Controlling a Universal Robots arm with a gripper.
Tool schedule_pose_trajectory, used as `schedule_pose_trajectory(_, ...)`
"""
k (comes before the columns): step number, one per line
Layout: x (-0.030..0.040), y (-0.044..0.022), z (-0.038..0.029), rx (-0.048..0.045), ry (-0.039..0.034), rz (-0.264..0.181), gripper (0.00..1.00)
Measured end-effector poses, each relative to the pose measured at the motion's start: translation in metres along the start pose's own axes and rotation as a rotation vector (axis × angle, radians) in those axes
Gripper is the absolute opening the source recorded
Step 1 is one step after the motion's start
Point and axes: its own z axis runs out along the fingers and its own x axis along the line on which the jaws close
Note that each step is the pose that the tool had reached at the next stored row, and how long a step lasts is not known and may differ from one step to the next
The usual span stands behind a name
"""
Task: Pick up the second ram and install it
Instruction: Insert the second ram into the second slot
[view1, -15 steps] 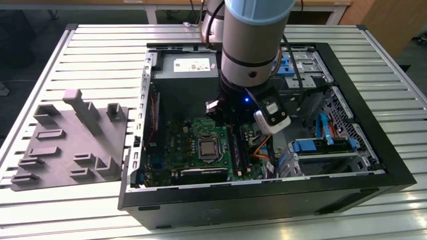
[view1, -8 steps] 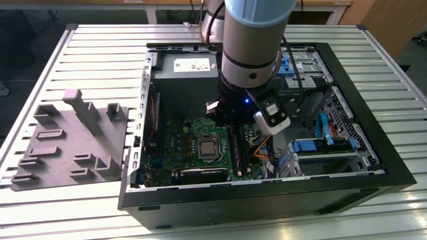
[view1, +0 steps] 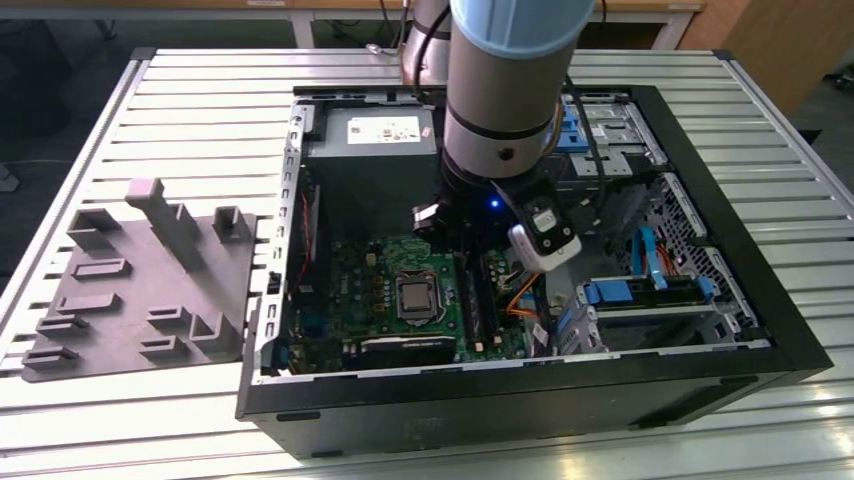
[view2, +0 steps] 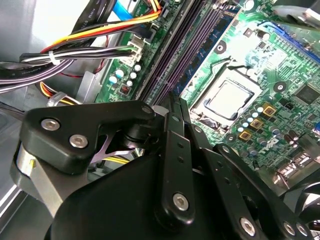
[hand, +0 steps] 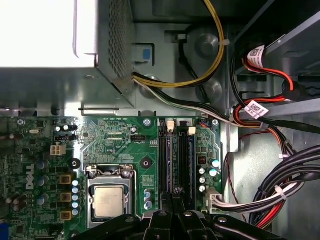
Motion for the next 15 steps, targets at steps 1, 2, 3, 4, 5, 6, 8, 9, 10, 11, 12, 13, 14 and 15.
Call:
schedule_pose_trajectory(1, -0.0002, 0.0, 0.0001, 0.0, 0.0, 0.0, 0.12)
schedule_pose_trajectory(2, -0.0005, 0.0, 0.0003, -0.0001, 0.0, 0.0, 0.12)
schedule_pose_trajectory(3, -0.0007, 0.0, 0.0005, -0.0002, 0.0, 0.0, 0.12)
schedule_pose_trajectory(4, -0.0009, 0.0, 0.0007, -0.0001, -0.0001, 0.0, 0.12)
schedule_pose_trajectory(5, -0.0012, 0.0, 0.0008, -0.0001, 0.0, 0.0, 0.12)
schedule_pose_trajectory(6, -0.0015, 0.0, 0.001, -0.0001, 0.0, 0.0, 0.12)
schedule_pose_trajectory(8, -0.0022, 0.0, 0.0014, -0.0001, -0.0001, 0.0, 0.12)
schedule_pose_trajectory(9, -0.0026, 0.0, 0.0016, -0.0003, 0.0, 0.0, 0.12)
schedule_pose_trajectory(10, -0.003, 0.0, 0.0018, -0.0004, 0.0, 0.0, 0.12)
schedule_pose_trajectory(11, -0.0032, 0.0, 0.0019, -0.0005, -0.0001, 0.0, 0.12)
schedule_pose_trajectory(12, -0.0033, 0.0, 0.0021, -0.0006, -0.0001, 0.0, 0.12)
schedule_pose_trajectory(13, -0.0034, 0.0, 0.0021, -0.0007, 0.0, 0.0, 0.12)
schedule_pose_trajectory(14, -0.0034, 0.0, 0.0021, -0.0007, 0.0, 0.0, 0.12)
schedule_pose_trajectory(15, -0.0034, 0.0, 0.0022, -0.0008, 0.0, 0.0, 0.12)
